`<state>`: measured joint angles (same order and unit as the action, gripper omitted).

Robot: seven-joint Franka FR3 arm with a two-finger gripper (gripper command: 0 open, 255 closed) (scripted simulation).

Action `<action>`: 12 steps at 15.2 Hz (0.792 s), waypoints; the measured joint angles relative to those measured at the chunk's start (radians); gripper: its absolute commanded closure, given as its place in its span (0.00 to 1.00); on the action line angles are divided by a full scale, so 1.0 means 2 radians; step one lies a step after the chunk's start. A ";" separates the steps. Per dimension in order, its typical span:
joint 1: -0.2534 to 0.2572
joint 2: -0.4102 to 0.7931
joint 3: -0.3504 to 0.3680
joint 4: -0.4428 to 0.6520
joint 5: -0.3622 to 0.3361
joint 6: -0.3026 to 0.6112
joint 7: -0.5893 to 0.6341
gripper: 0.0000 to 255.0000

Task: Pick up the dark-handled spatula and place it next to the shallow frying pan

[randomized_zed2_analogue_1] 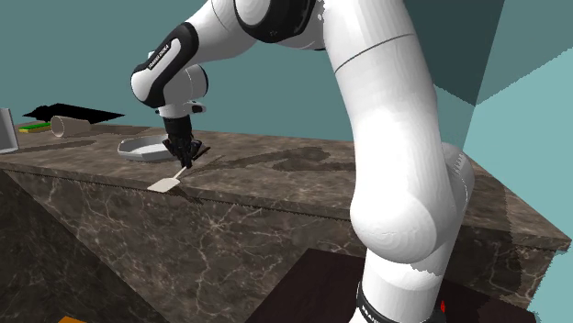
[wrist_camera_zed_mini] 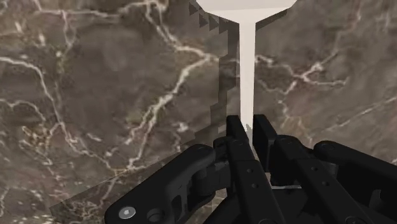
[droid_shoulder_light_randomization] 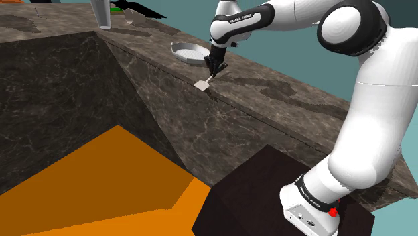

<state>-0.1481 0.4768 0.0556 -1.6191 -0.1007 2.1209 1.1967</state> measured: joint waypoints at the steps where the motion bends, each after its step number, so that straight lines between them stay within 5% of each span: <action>1: 0.000 0.000 0.000 0.000 0.000 0.000 0.000 0.00; 7: 0.000 0.000 0.000 0.000 0.000 0.000 0.000 0.00; 12: 0.001 -0.024 0.002 0.022 0.003 -0.045 -0.002 0.00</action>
<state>-0.1460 0.4294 0.0593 -1.5757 -0.0950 2.0314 1.1925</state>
